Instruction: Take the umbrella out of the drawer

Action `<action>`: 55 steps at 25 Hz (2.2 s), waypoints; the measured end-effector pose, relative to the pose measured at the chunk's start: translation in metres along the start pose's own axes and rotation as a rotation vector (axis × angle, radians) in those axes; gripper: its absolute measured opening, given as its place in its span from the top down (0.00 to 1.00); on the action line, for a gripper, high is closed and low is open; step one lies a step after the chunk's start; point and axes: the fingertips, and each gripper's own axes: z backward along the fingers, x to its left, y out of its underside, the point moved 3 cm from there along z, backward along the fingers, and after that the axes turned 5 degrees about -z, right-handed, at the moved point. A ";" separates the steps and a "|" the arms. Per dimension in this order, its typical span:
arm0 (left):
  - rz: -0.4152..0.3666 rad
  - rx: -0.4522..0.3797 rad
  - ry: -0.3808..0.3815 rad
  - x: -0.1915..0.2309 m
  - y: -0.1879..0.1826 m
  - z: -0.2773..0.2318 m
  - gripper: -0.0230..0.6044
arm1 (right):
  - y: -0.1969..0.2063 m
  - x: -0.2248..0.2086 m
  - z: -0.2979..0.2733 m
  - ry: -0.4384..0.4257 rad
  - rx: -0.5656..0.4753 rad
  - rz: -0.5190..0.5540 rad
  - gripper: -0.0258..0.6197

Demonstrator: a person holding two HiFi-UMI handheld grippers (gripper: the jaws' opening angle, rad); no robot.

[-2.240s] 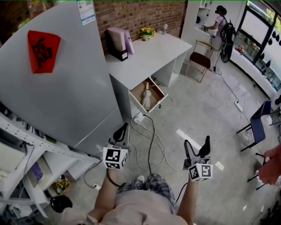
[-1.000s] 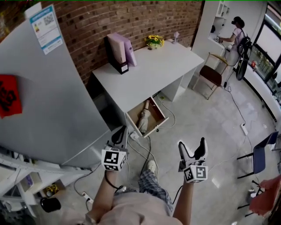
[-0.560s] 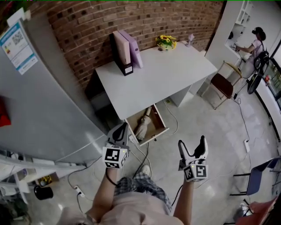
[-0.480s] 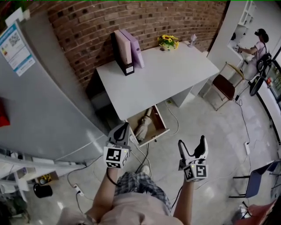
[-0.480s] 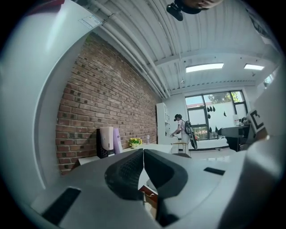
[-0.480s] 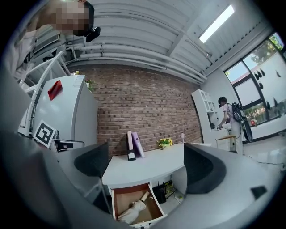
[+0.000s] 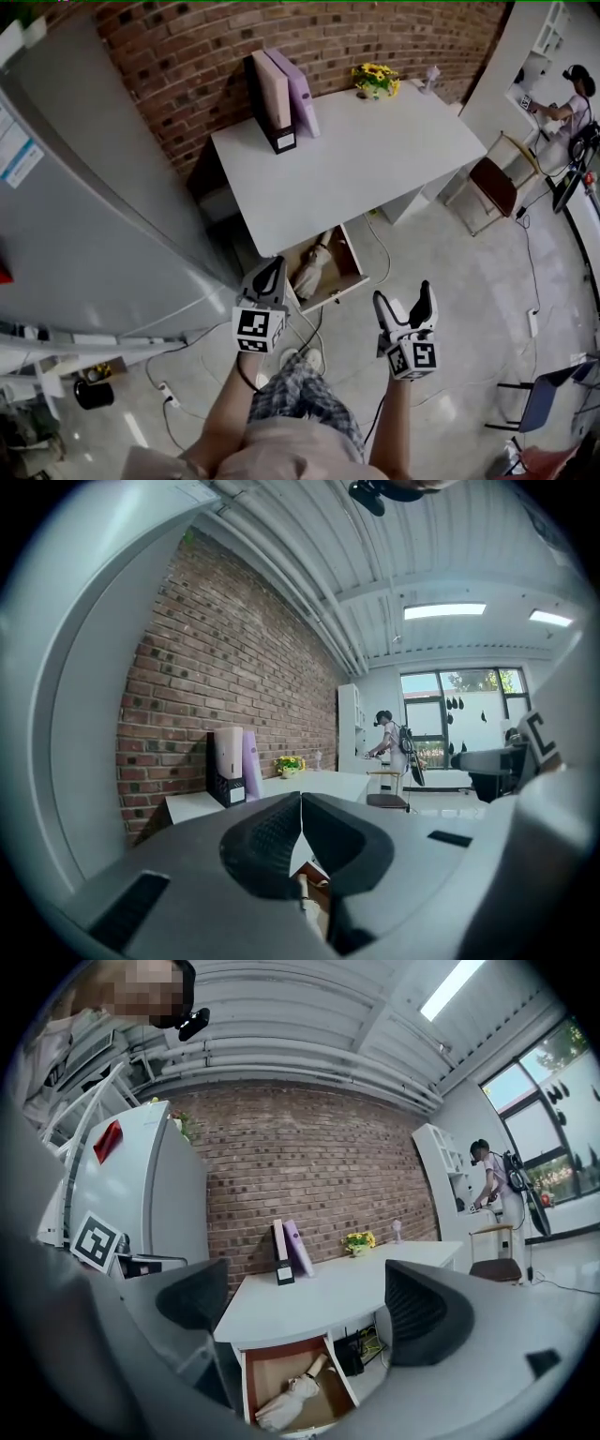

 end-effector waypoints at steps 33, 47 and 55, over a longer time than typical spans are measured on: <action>0.188 0.389 -0.013 0.012 0.285 -0.128 0.92 | 0.378 0.012 -0.219 -0.043 0.664 -0.309 0.18; 0.221 0.397 -0.027 0.016 0.334 -0.149 0.92 | 0.453 -0.003 -0.264 0.047 0.816 -0.393 0.19; 0.207 0.358 -0.034 0.026 0.349 -0.154 0.92 | 0.501 -0.013 -0.282 0.097 0.904 -0.351 0.19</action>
